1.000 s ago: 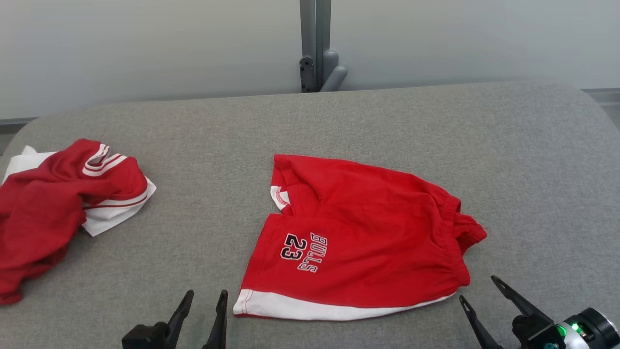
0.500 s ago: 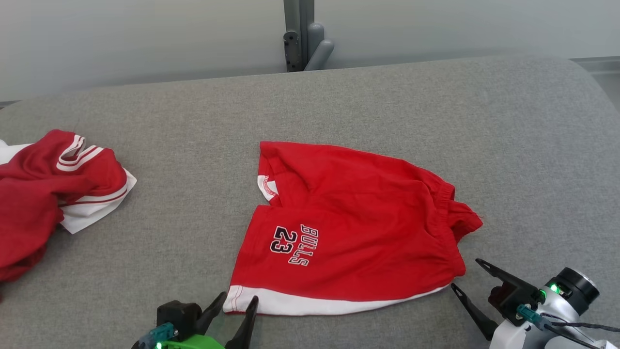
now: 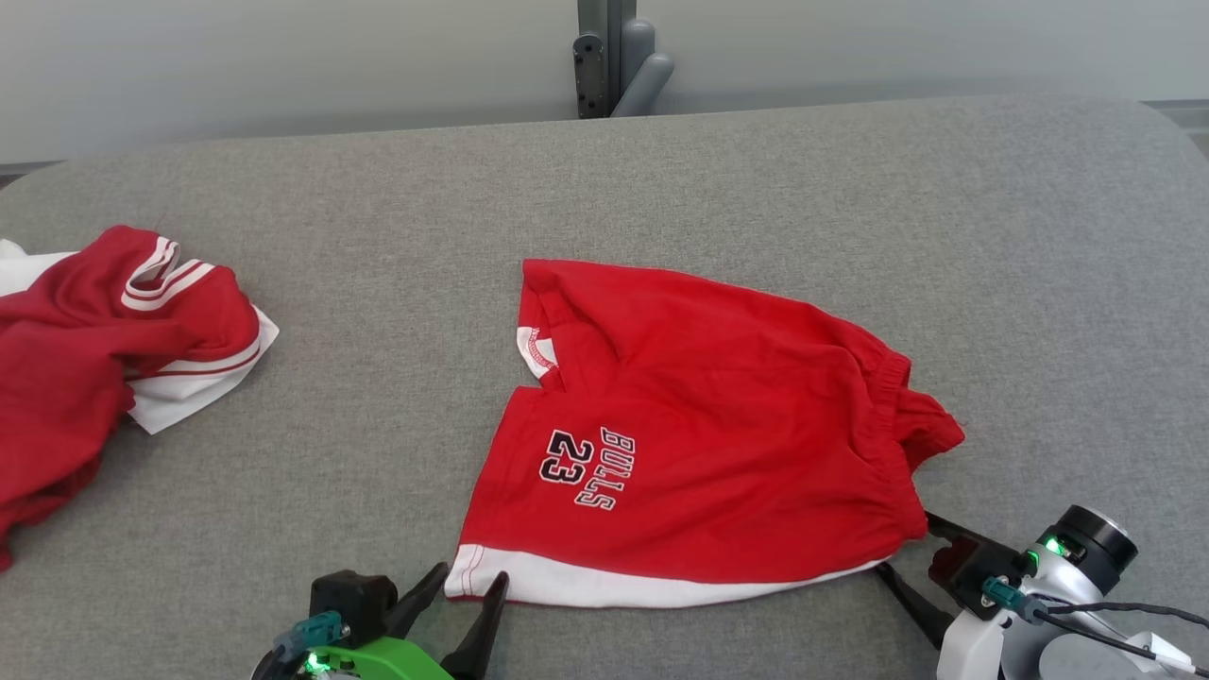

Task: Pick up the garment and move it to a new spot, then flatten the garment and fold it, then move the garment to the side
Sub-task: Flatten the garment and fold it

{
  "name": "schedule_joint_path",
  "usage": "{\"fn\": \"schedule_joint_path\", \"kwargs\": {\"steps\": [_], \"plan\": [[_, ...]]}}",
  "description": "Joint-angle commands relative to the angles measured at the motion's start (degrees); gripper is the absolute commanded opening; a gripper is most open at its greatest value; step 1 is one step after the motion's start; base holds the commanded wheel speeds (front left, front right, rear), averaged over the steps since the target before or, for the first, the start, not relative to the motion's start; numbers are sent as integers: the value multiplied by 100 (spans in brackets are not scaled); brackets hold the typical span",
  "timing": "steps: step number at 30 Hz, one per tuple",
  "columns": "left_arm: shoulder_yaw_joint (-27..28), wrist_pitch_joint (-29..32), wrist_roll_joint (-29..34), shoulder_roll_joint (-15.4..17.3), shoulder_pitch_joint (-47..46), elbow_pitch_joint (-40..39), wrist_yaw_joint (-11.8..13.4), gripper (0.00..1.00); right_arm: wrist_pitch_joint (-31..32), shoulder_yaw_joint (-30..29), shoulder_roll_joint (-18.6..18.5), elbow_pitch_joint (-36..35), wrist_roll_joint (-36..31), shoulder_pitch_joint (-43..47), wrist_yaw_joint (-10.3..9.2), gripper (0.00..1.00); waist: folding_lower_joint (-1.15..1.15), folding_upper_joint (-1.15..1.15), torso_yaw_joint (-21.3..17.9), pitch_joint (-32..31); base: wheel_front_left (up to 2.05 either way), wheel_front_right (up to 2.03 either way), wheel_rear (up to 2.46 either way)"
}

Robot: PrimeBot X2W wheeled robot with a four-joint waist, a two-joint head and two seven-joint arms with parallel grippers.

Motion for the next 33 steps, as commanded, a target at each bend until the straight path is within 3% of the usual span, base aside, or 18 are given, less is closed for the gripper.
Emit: {"fn": "schedule_joint_path", "kwargs": {"steps": [1, 5, 9, 11, 12, 13, 14, 15, 17, 19, 20, 28, 31, 33], "plan": [[-9, -45, -57, 40, -108, 34, -16, 100, -30, 36, -30, 50, 39, -84, -8, 83, 0, 59, 3, 16, 0, 0, 0], [-70, -103, -114, 36, -205, 127, -16, 100, -63, 134, 8, 125, 121, -144, -8, 82, 0, 59, -24, 44, 0, 0, 0], [-146, -93, -168, 42, -266, 216, -16, 100, -79, 213, -9, 164, 223, -171, -8, 72, 0, 59, -59, 65, 0, 0, 0], [-159, -71, -208, 51, -278, 272, -16, 100, -91, 248, -21, 191, 280, -180, -8, 52, 0, 59, -76, 70, 0, 0, 0], [-172, -55, -206, 64, -280, 303, -16, 100, -93, 266, -25, 199, 298, -187, -8, 49, 0, 59, -85, 72, 0, 0, 0], [-182, -42, -218, 70, -282, 322, -16, 83, -97, 288, -25, 205, 316, -195, -8, 47, 0, 59, -94, 74, 0, 0, 0], [-185, -32, -236, 72, -280, 347, -16, 54, -101, 308, -21, 212, 338, -196, -8, 44, 0, 59, -103, 73, 0, 0, 0], [-192, -15, -251, 74, -274, 375, -16, 43, -105, 333, -19, 218, 343, -199, -8, 42, 0, 59, -110, 72, 0, 0, 0], [-204, -10, -268, 76, -275, 403, -16, 2, -98, 370, -18, 226, 376, -220, -8, 32, 0, 59, -118, 79, 0, 0, 0], [-222, -15, -283, 79, -287, 404, -16, 0, -101, 408, -7, 217, 416, -251, -7, 5, 0, 59, -121, 86, 0, 0, 0], [-238, -10, -300, 86, -289, 401, -16, 0, -102, 427, -3, 214, 431, -260, -7, 0, 0, 59, -122, 85, 0, 0, 0], [-139, -1, -553, 155, -178, 49, -16, 0, -114, 584, -75, -245, 979, -167, -7, 0, 0, 59, -161, 11, 0, 0, 0], [-7, 99, -806, 220, -83, -476, -16, 0, -64, 530, -149, -899, 1932, -1, -7, 0, 0, 59, -199, -37, 0, 0, 0], [160, 170, -985, 284, -25, -955, 59, 0, 204, 554, -398, -1578, 2708, 87, -7, 0, 0, 59, -244, -71, 0, 0, 0]]}}
